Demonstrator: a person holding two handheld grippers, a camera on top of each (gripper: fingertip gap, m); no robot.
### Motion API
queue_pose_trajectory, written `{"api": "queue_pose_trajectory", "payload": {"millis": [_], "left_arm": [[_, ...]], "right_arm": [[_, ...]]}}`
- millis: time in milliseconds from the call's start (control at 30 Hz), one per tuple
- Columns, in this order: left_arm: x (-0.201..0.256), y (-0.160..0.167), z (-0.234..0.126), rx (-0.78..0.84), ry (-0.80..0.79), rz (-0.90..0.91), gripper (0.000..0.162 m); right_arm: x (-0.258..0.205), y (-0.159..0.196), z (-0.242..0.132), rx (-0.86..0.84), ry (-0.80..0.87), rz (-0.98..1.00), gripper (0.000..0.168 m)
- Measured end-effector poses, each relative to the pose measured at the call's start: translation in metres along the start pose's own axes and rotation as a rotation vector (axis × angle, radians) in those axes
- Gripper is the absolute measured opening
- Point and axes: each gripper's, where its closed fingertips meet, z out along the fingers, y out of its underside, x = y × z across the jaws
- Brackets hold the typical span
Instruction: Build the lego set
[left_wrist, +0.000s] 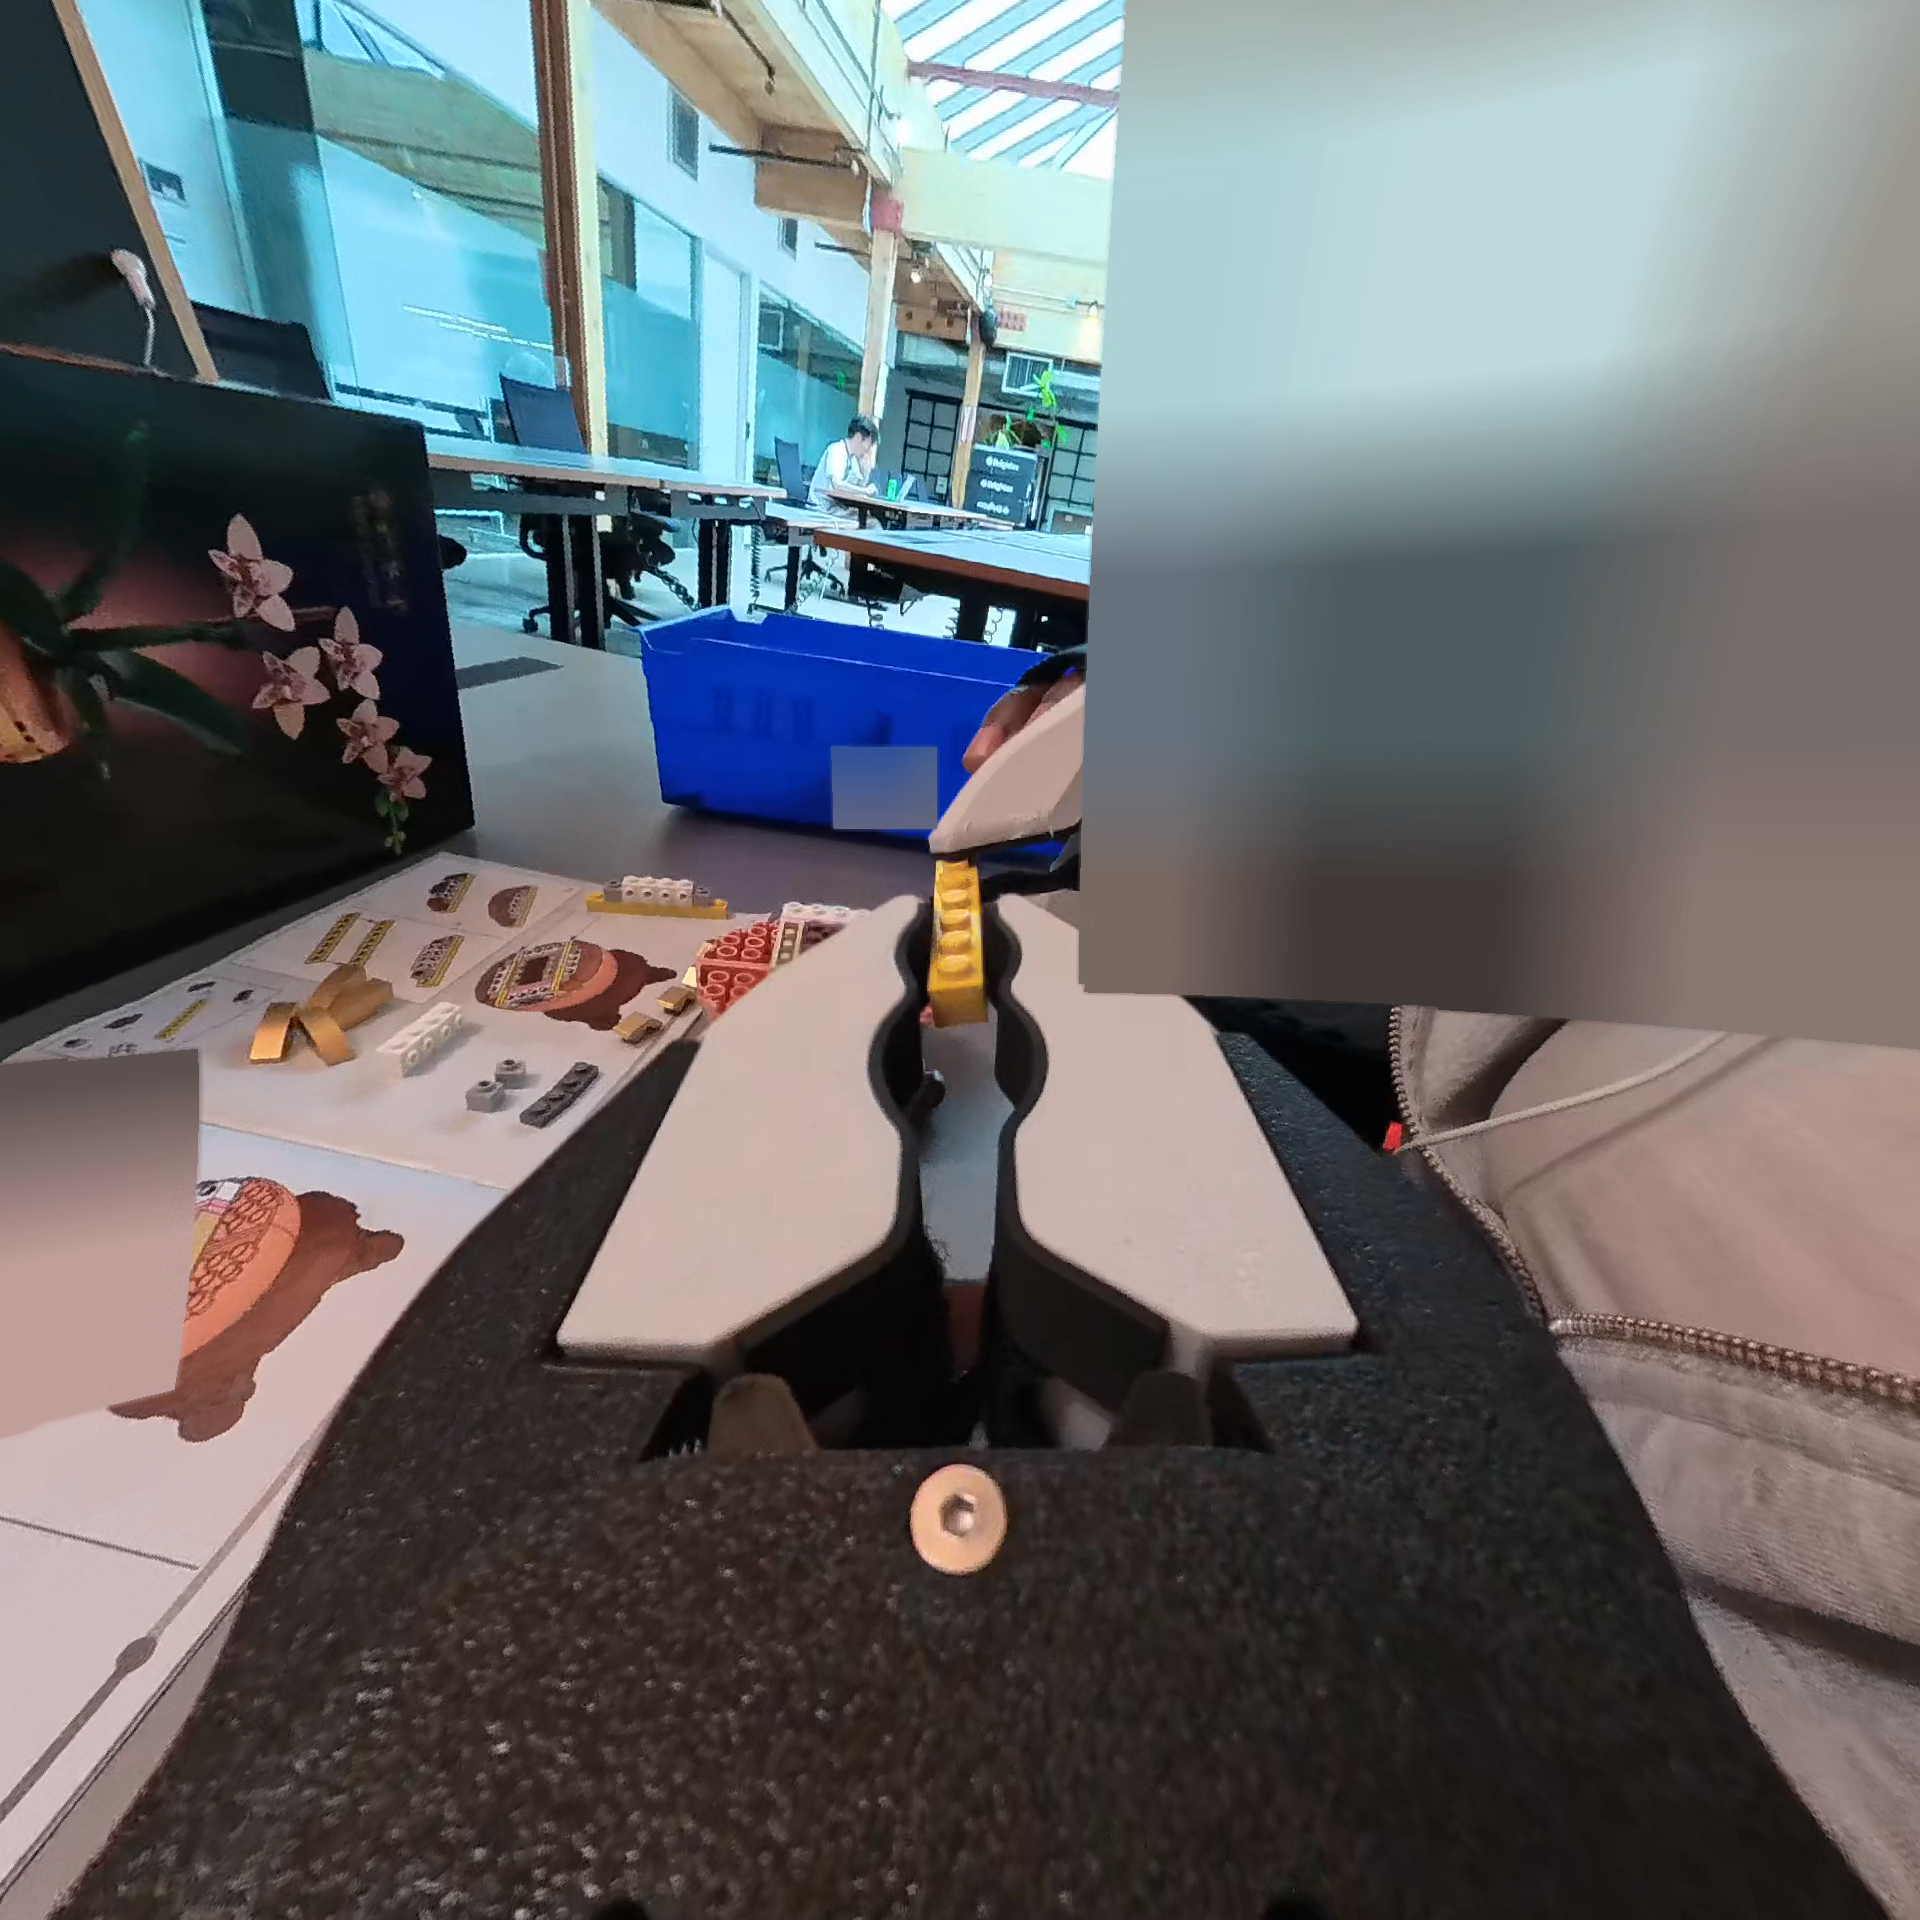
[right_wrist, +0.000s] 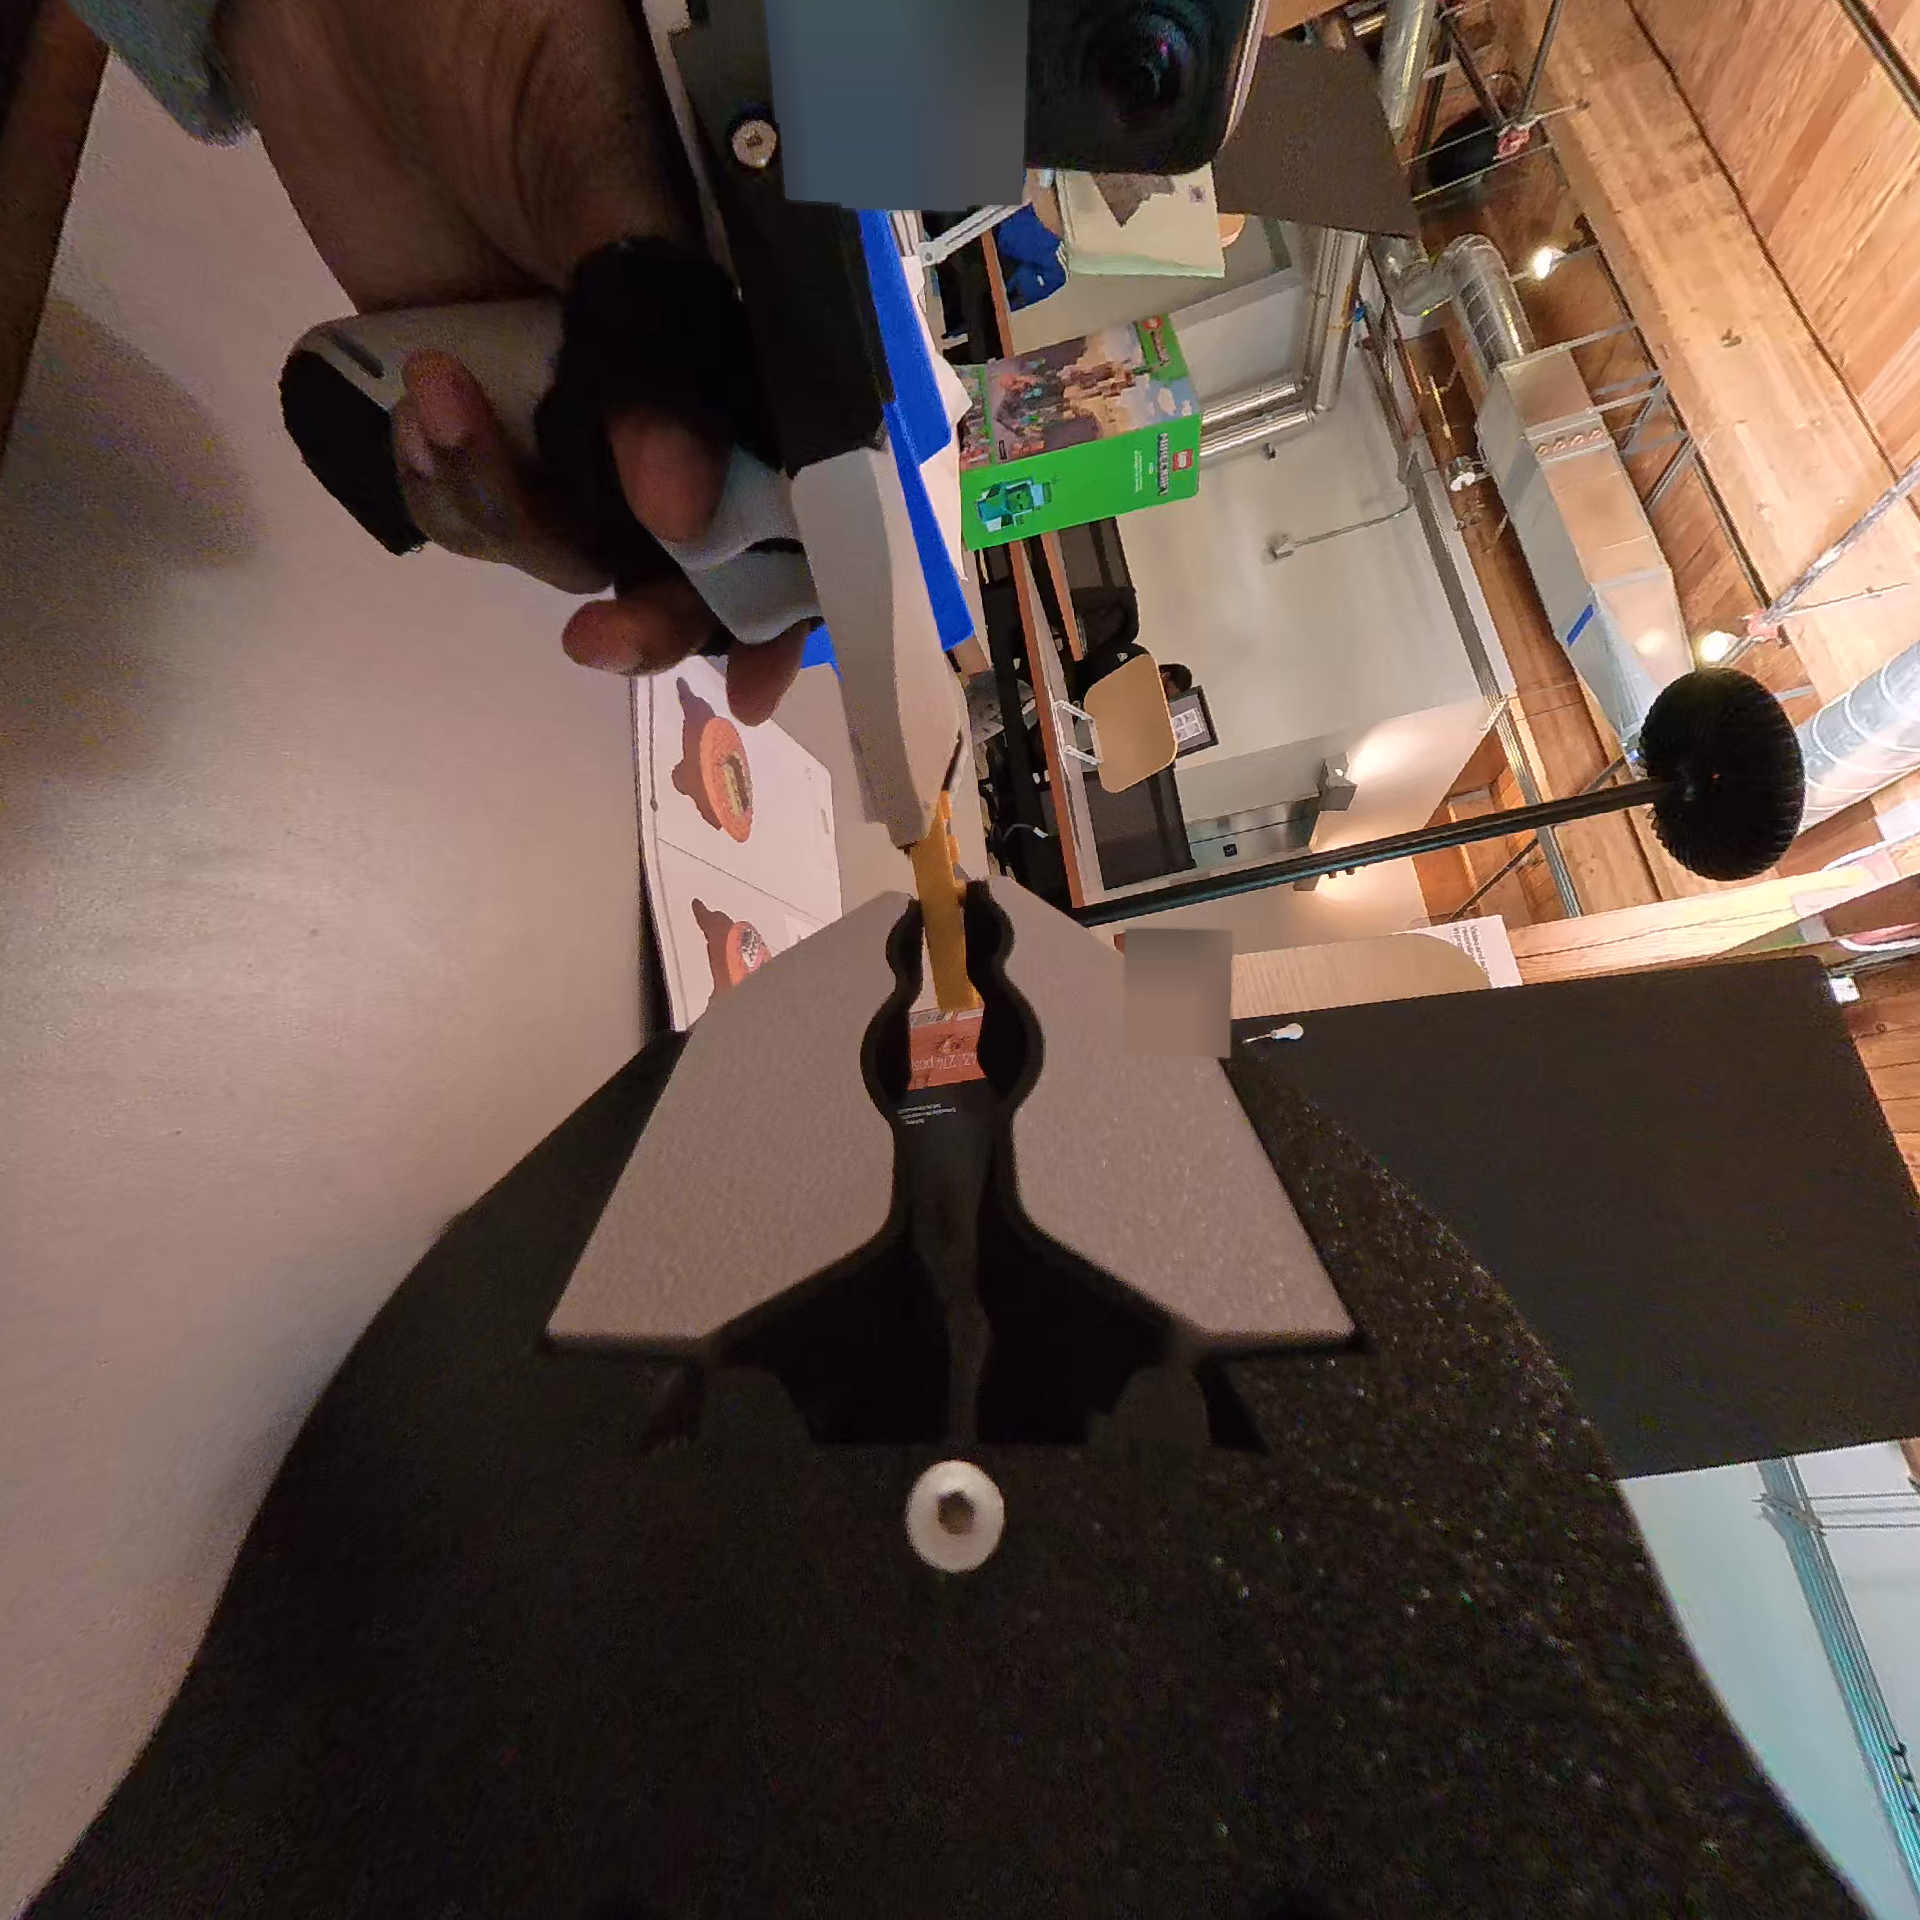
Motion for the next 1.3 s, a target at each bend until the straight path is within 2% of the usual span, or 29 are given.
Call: {"api": "queue_pose_trajectory", "payload": {"millis": [200, 467, 533, 633, 700, 767, 833, 967, 1100, 1233, 1300], "left_arm": [[-0.003, 0.003, 0.0, -0.006, 0.004, -0.014, 0.011], [-0.004, 0.005, -0.002, 0.001, 0.012, -0.009, 0.007], [-0.01, 0.008, -0.003, 0.004, -0.016, 0.026, 0.007], [-0.022, 0.018, -0.006, -0.029, -0.052, 0.019, 0.007], [-0.028, 0.026, -0.007, -0.055, -0.066, 0.007, 0.007], [-0.033, 0.032, -0.008, -0.074, -0.086, 0.002, 0.007], [-0.034, 0.032, -0.009, -0.069, -0.088, 0.002, 0.007], [-0.032, 0.029, -0.011, -0.046, -0.061, 0.0, 0.007], [-0.027, 0.032, -0.01, -0.063, -0.018, 0.021, 0.007], [-0.024, 0.031, -0.01, -0.057, 0.002, 0.042, 0.007], [-0.023, 0.03, -0.012, -0.046, 0.016, 0.03, 0.007]], "right_arm": [[0.0, -0.001, 0.002, 0.003, 0.005, 0.007, 0.007], [-0.003, -0.001, 0.006, 0.006, -0.029, 0.042, 0.008], [-0.001, 0.005, 0.003, -0.007, -0.111, 0.145, 0.016], [0.025, 0.033, -0.004, -0.054, -0.257, 0.447, 0.019], [0.037, 0.059, -0.005, -0.1, -0.41, 0.678, 0.01], [0.03, 0.092, 0.0, -0.198, -0.6, 0.802, 0.006], [0.009, 0.125, 0.011, -0.303, -0.764, 0.802, 0.01], [-0.032, 0.185, 0.048, -0.409, -0.864, 0.709, 0.017], [-0.055, 0.205, 0.067, -0.421, -0.931, 0.619, 0.017], [-0.063, 0.207, 0.076, -0.415, -0.958, 0.608, 0.018], [-0.068, 0.21, 0.078, -0.422, -0.97, 0.576, 0.011]]}}
